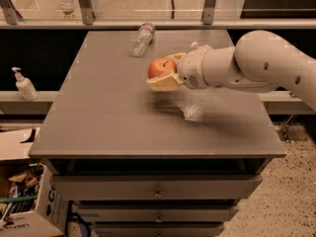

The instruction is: Move apple near water bottle

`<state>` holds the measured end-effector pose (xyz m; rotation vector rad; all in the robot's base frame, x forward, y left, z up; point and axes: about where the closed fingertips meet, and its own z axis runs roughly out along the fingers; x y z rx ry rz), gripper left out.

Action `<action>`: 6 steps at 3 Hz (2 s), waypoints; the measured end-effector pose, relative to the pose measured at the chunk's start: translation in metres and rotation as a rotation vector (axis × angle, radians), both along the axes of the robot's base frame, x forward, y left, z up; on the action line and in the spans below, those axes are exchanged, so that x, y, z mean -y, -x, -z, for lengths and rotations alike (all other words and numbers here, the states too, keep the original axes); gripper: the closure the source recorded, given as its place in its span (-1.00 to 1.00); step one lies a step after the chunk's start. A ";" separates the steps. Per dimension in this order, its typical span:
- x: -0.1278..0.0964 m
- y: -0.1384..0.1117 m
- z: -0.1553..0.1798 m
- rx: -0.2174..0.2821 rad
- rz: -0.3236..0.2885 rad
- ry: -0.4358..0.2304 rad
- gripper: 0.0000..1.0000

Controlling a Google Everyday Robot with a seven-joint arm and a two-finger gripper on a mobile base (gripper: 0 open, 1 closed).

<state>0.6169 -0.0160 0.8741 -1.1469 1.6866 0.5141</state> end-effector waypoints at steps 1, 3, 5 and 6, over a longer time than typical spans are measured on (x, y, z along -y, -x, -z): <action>0.012 -0.069 -0.011 0.017 0.087 0.020 1.00; 0.011 -0.085 -0.014 0.044 0.104 0.031 1.00; 0.002 -0.161 0.000 0.051 0.171 0.074 1.00; -0.004 -0.188 0.011 0.039 0.183 0.094 1.00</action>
Offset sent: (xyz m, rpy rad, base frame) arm 0.0563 -0.0097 0.0058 -0.0159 -0.0107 -0.0714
